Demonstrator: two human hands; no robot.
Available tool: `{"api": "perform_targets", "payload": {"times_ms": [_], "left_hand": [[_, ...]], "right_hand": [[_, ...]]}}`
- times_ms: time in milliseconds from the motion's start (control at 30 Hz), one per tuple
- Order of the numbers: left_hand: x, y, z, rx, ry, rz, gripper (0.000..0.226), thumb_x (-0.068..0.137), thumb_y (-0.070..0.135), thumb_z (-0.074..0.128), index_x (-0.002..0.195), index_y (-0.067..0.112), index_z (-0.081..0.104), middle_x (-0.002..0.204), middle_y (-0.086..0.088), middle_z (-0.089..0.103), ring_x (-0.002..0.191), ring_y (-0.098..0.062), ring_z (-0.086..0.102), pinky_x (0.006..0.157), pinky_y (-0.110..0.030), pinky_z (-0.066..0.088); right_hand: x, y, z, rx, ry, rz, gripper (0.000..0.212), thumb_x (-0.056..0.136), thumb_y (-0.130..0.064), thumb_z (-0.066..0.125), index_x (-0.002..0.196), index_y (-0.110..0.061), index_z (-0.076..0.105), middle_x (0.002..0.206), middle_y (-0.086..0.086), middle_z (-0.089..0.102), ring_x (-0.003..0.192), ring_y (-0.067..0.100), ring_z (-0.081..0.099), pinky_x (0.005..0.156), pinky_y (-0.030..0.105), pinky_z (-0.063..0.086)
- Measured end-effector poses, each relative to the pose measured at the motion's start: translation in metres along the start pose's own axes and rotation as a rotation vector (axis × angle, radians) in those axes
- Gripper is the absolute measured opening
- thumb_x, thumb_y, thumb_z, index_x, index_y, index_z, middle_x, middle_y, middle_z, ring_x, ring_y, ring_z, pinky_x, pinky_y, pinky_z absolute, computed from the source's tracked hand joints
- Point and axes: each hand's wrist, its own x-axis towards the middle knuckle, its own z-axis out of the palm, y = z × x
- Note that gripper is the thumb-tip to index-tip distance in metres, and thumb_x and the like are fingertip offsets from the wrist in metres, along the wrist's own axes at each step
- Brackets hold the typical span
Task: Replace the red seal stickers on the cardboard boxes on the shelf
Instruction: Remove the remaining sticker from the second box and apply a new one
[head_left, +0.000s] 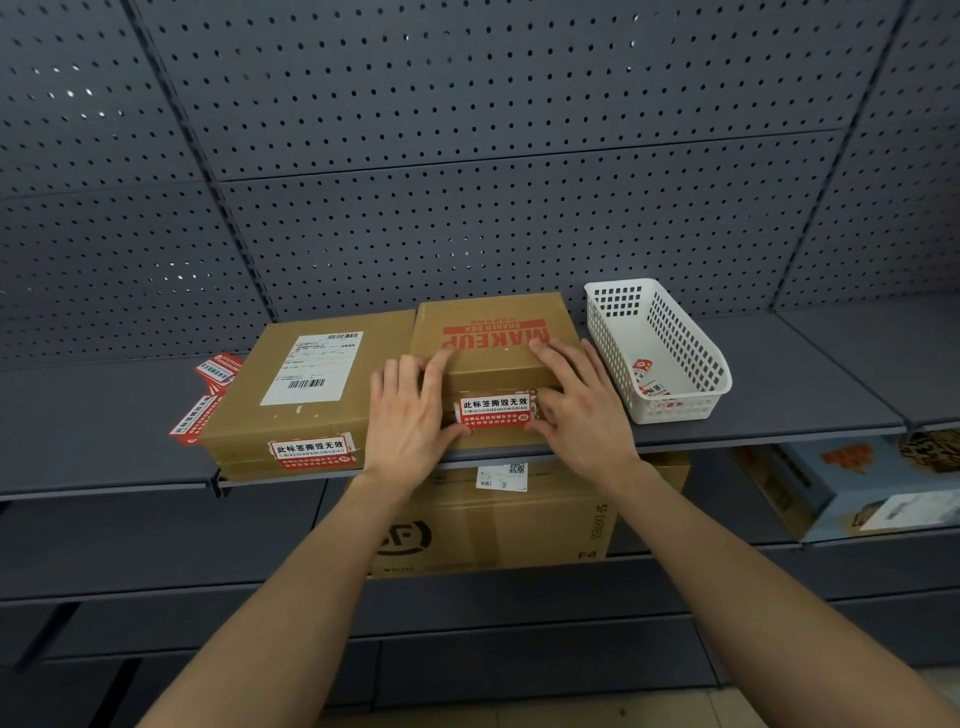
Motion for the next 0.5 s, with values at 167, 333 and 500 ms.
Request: {"api": "perform_targets", "payload": {"times_ms": [167, 333, 500], "left_hand": [[-0.0009, -0.0043, 0.0004, -0.041, -0.006, 0.018, 0.116, 0.067, 0.059, 0.095, 0.157, 0.016, 0.037, 0.119, -0.010, 0.047, 0.107, -0.029, 0.046, 0.096, -0.045, 0.047], [0.0003, -0.0052, 0.0003, -0.107, -0.001, 0.009, 0.115, 0.068, 0.058, 0.094, 0.157, 0.016, 0.034, 0.121, -0.009, 0.046, 0.109, -0.029, 0.047, 0.096, -0.046, 0.047], [0.0026, -0.0073, 0.0020, -0.119, 0.012, 0.014, 0.111, 0.073, 0.061, 0.090, 0.157, 0.014, 0.034, 0.119, -0.009, 0.048, 0.106, -0.029, 0.047, 0.095, -0.046, 0.048]], "right_hand": [[0.0001, 0.0000, -0.0039, 0.004, -0.015, -0.004, 0.030, 0.076, -0.033, 0.095, 0.079, -0.011, 0.075, 0.169, 0.008, 0.041, 0.158, 0.031, 0.033, 0.128, 0.061, 0.025], [0.0012, -0.0025, -0.0087, 0.087, 0.006, 0.013, 0.036, 0.079, -0.040, 0.091, 0.067, -0.013, 0.069, 0.166, 0.006, 0.045, 0.156, 0.028, 0.036, 0.128, 0.059, 0.026], [0.0028, -0.0004, -0.0038, 0.066, 0.006, 0.017, 0.032, 0.085, -0.037, 0.088, 0.071, -0.013, 0.074, 0.166, 0.004, 0.046, 0.156, 0.027, 0.038, 0.128, 0.058, 0.027]]}}
